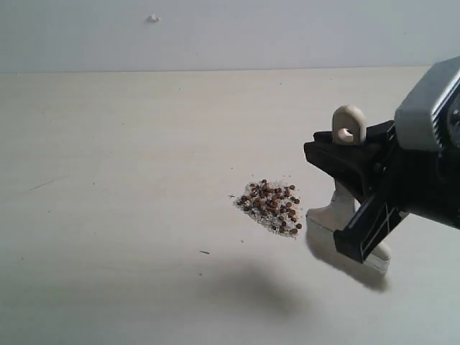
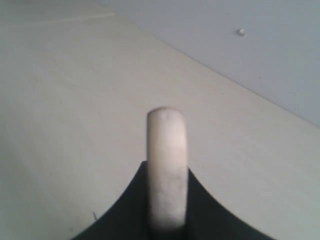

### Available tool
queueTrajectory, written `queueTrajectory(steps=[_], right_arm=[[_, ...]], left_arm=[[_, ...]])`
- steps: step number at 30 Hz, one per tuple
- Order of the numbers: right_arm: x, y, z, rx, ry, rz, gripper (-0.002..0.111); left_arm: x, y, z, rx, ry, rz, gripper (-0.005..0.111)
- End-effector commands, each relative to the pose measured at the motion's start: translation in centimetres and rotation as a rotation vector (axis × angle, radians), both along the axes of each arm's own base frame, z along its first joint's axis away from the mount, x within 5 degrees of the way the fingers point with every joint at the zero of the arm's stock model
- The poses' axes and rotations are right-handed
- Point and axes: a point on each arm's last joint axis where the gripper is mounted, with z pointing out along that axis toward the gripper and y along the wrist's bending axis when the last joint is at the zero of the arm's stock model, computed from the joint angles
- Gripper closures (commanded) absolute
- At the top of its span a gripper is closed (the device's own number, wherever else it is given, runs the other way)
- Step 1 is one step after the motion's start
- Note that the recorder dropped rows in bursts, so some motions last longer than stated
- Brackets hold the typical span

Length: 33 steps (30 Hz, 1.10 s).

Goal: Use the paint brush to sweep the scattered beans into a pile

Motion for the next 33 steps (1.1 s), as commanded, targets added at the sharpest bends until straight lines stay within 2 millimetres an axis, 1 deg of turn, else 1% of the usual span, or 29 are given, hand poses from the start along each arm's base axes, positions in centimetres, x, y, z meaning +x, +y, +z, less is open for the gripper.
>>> queueTrajectory(steps=[1, 3, 5, 7, 9, 11, 13, 14, 15, 17, 18, 19, 20, 21, 23, 25, 26, 27, 31, 33], right_arm=[[-0.1, 0.4, 0.7, 0.207, 0.102, -0.015, 0.108], [-0.2, 0.6, 0.9, 0.244, 0.099, 0.004, 0.108], [0.0, 0.4, 1.1, 0.303, 0.126, -0.035, 0.108], [0.2, 0.1, 0.8, 0.301, 0.164, -0.091, 0.108], [0.3, -0.3, 0.2, 0.248, 0.202, -0.145, 0.108], [0.6, -0.6, 0.1, 0.270, 0.223, -0.203, 0.108], [1.6, -1.6, 0.9, 0.424, 0.193, -0.370, 0.108], [2.2, -2.8, 1.2, 0.496, 0.158, -0.517, 0.108], [2.6, -4.0, 1.2, 0.521, 0.130, -0.660, 0.108], [2.7, -7.3, 0.7, 0.500, 0.075, -1.037, 0.108], [2.6, -8.1, 0.7, 0.502, 0.057, -1.119, 0.108], [2.3, -9.1, 0.8, 0.448, -0.002, -1.220, 0.108], [2.2, -9.4, 0.8, 0.426, -0.011, -1.250, 0.108], [1.8, -10.1, 0.6, 0.402, -0.009, -1.348, 0.108], [1.4, -10.8, 0.3, 0.373, -0.005, -1.436, 0.108], [0.9, -11.6, 0.4, 0.285, -0.042, -1.520, 0.108], [0.5, -12.1, 0.4, 0.203, -0.077, -1.600, 0.108], [0.6, -12.1, 0.0, 0.174, -0.054, -1.613, 0.108], [1.1, -11.8, -0.4, 0.123, -0.058, -1.602, 0.108], [1.3, -11.7, -0.6, 0.162, -0.061, -1.610, 0.108]], left_arm=[[0.0, 0.0, -0.1, 0.001, -0.001, 0.001, 0.107], [0.0, 0.0, -0.1, 0.001, -0.001, 0.001, 0.107], [0.0, 0.0, -0.1, 0.001, -0.001, 0.001, 0.107], [0.0, 0.0, -0.1, 0.001, -0.001, 0.001, 0.107], [0.0, 0.0, -0.1, 0.001, -0.001, 0.001, 0.107], [0.0, 0.0, -0.1, 0.003, -0.001, 0.001, 0.107], [0.0, 0.0, -0.1, 0.003, -0.001, 0.001, 0.107], [0.0, 0.0, -0.1, 0.003, -0.001, 0.001, 0.107], [0.0, 0.0, -0.1, 0.001, -0.001, 0.001, 0.107], [0.0, 0.0, -0.1, 0.001, -0.001, 0.001, 0.107], [0.0, 0.0, -0.1, 0.001, -0.001, 0.001, 0.107], [0.0, 0.0, -0.1, 0.001, -0.001, 0.001, 0.107], [0.0, 0.0, -0.1, 0.001, -0.001, 0.001, 0.107], [0.0, 0.0, -0.1, 0.001, -0.001, 0.001, 0.107], [0.0, 0.0, -0.1, 0.001, -0.001, 0.001, 0.107], [0.0, 0.0, -0.1, 0.001, -0.001, 0.001, 0.107], [0.0, 0.0, -0.1, 0.001, -0.001, 0.001, 0.107], [0.0, 0.0, -0.1, 0.001, -0.001, 0.001, 0.107], [0.0, 0.0, -0.1, 0.001, -0.001, 0.001, 0.107], [0.0, 0.0, -0.1, 0.001, -0.001, 0.001, 0.107]])
